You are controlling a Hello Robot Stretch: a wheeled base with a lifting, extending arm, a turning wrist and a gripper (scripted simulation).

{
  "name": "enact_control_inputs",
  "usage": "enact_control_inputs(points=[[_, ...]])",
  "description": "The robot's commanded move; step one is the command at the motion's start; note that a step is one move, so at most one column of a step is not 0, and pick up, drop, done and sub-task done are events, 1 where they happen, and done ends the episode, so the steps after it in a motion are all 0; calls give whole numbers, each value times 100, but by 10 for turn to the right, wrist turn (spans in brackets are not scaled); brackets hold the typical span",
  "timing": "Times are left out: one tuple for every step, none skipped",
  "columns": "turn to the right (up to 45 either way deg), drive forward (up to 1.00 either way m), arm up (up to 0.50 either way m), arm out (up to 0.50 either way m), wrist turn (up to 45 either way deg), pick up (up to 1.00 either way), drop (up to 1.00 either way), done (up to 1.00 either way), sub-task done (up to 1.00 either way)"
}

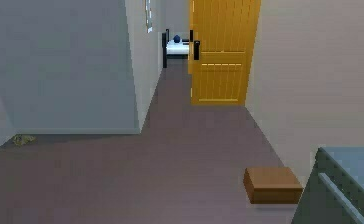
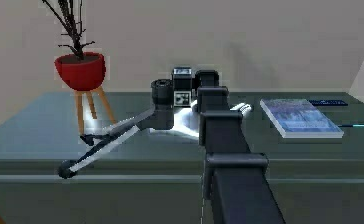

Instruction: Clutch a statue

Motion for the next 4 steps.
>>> enact_control_inputs(points=[[0, 0, 0, 0, 450, 0, 0, 0, 0], [0, 0, 0, 0, 330, 0, 0, 0, 0], [0, 0, -12, 0, 0, 0, 0, 0, 0], [0, 0, 0, 0, 0, 100, 0, 0, 0]])
